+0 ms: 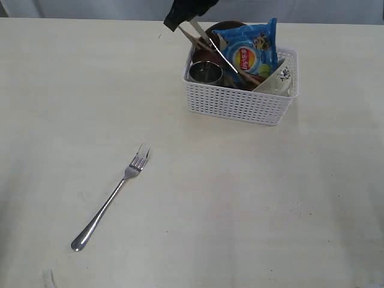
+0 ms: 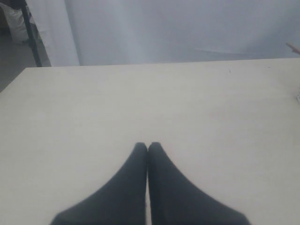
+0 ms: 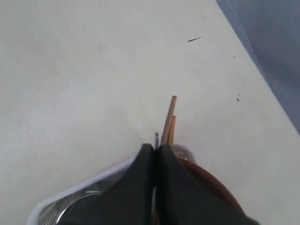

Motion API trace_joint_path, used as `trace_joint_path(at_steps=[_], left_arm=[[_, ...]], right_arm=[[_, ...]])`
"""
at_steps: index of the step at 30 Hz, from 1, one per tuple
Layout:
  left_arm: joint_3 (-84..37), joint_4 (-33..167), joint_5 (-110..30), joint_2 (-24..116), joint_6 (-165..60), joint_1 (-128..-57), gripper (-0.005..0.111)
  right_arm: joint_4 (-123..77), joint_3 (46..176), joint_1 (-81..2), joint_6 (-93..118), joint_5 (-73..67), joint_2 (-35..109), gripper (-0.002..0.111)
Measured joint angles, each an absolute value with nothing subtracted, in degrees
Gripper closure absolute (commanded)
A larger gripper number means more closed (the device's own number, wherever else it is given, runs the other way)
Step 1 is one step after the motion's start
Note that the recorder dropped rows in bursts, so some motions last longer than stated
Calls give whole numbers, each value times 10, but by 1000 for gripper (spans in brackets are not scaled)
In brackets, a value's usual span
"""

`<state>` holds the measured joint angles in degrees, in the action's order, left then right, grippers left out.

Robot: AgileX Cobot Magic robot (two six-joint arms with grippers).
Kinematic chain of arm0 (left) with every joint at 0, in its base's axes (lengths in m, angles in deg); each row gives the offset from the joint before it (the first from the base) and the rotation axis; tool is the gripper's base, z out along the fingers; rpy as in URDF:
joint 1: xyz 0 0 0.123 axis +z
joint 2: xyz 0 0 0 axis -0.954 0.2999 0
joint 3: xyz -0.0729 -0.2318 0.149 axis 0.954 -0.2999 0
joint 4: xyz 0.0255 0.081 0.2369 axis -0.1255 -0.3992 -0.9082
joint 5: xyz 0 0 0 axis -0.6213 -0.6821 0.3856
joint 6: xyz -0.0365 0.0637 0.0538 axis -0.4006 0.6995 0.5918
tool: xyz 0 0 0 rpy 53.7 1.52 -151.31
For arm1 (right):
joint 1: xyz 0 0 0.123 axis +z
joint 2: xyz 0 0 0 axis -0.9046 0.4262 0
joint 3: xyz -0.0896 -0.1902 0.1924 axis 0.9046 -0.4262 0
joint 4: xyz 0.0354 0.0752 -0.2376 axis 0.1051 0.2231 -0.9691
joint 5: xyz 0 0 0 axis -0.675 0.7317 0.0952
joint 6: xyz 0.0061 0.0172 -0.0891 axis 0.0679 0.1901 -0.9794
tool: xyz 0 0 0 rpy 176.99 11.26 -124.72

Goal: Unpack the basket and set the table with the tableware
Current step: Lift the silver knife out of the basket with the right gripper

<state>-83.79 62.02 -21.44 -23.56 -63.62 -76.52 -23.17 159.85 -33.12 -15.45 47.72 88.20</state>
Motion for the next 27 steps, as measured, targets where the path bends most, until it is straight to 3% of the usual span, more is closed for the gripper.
trace_joint_path(at_steps=[27], left_arm=[[-838, 617, -214, -236, -636, -765, 107]], right_arm=[[-236, 1599, -331, -115, 479, 757, 109]])
